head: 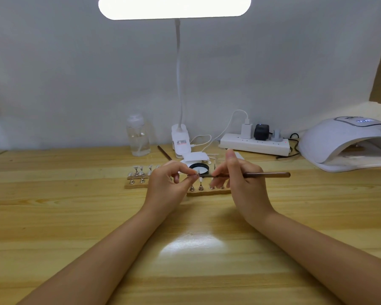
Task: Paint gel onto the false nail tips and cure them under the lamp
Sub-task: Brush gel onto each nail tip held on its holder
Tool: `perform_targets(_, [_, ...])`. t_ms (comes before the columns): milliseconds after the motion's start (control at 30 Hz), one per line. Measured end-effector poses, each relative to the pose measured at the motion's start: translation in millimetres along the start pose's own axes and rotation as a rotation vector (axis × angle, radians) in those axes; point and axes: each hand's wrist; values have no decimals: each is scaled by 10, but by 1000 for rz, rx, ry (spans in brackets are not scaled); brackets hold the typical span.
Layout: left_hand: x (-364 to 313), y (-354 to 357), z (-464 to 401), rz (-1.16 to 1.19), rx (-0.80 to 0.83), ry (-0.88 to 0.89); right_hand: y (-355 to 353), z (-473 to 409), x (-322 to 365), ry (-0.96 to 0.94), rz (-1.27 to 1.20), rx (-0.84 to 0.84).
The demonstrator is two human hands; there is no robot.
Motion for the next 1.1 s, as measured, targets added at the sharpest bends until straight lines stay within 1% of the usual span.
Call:
perform_targets(100, [-4,-4,4,2,5,2,-2,-6,0,-26,-2,-28])
perform_targets(200, [-21,-2,7,17,3,-5,2,-19,-6,-20,39,1])
perform_targets(300, [-34,2,10,30,6,-14,4,-3,-8,3,13,11])
perform_targets(400, [-41,1,10,27,14,-18,-7,-5,-14,-34,38,-7])
perform_targets(467, [-38,-2,10,25,20,-24,-6,-13,-14,-41,84,24])
perform_targets(567, [-34,-6,13,21,24,-31,-6,-3,-20,-15,54,21])
perform_targets(667, [-32,-7,12,22,25,-41,-17,-7,-35,-56,67,-6])
perform_targets(733, [-30,-7,14,24,22,-44,-15,-19,-44,-70,105,20])
perform_targets(867, [-31,-6,19,25,22,-48,-8,-10,-49,-20,77,9])
perform_targets(933, [-29,-4,15,22,13,-45,-14,-9,-53,-50,86,-8])
perform_targets(1000, [-28,-4,14,23,7,-38,-14,-15,-50,-81,126,13])
perform_targets(1100, [-27,-11,21,22,7,-27,-10,-3,-45,-35,80,43])
Point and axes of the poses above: each hand's wrist, its own z-axis away from the middle knuckle, its own y-axis out of the palm, x = y × z, and after that the axes turned 8 degrees about x, right-handed
